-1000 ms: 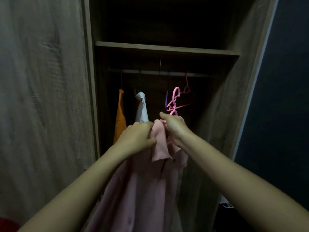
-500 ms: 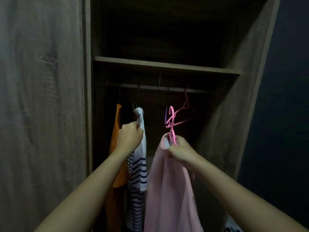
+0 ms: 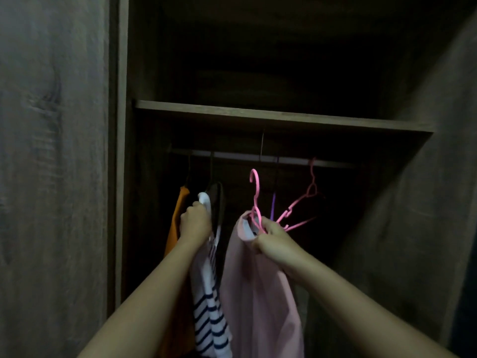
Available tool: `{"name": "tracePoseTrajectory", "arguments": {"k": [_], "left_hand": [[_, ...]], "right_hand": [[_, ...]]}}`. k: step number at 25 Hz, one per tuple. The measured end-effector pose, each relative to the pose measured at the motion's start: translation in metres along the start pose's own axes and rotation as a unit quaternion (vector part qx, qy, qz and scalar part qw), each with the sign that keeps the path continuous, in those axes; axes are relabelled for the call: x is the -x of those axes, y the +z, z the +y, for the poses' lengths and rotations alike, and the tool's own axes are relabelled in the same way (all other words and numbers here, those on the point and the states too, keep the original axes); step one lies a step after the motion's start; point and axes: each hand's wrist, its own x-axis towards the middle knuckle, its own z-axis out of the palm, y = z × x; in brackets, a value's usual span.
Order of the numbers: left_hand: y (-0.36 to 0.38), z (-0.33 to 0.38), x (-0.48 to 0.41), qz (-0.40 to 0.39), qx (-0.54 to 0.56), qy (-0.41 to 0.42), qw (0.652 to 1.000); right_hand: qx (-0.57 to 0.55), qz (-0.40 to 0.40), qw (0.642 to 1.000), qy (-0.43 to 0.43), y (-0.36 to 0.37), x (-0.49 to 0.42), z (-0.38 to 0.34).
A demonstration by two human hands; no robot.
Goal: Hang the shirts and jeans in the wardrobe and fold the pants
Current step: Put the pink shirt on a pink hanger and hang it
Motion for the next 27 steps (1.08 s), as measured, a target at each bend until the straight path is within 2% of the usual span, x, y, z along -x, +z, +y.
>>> {"name": "tracePoseTrajectory", "arguments": {"k": [3,8,11,16,22,25,27], "left_hand": [[0.001,-0.002,-0.003,-0.013,-0.033,0.013,0.999],[0.003,0.002,-0.008,-0.046,-0.022,0.020,0.998],[0.004,-0.001,-0.012,-0.081,0.012,0.032,0.996],[-0.001,-0.003,-0.011,-0.114,0.058,0.043,0.991],[-0.003,0.002,-0.003,-0.105,0.076,0.066,0.989],[-0.012,0.004,-0.002,-0.109,0.057,0.050,0.991],[-0.029,0.003,0.000,-0.088,0.033,0.051,0.994]], "right_hand": [[0.037,0.010,0.999,0.004,0.006,-0.046,0.002],[0.058,0.012,0.998,-0.007,0.014,-0.120,-0.023],[0.079,0.035,0.996,0.017,0.009,-0.161,-0.041],[0.146,0.017,0.988,0.046,0.012,-0.190,-0.038],[0.136,0.010,0.988,0.067,0.021,-0.198,-0.009],[0.245,-0.013,0.968,0.059,0.011,-0.189,-0.016],[0.345,0.064,0.936,0.013,0.005,-0.172,-0.028]]}}
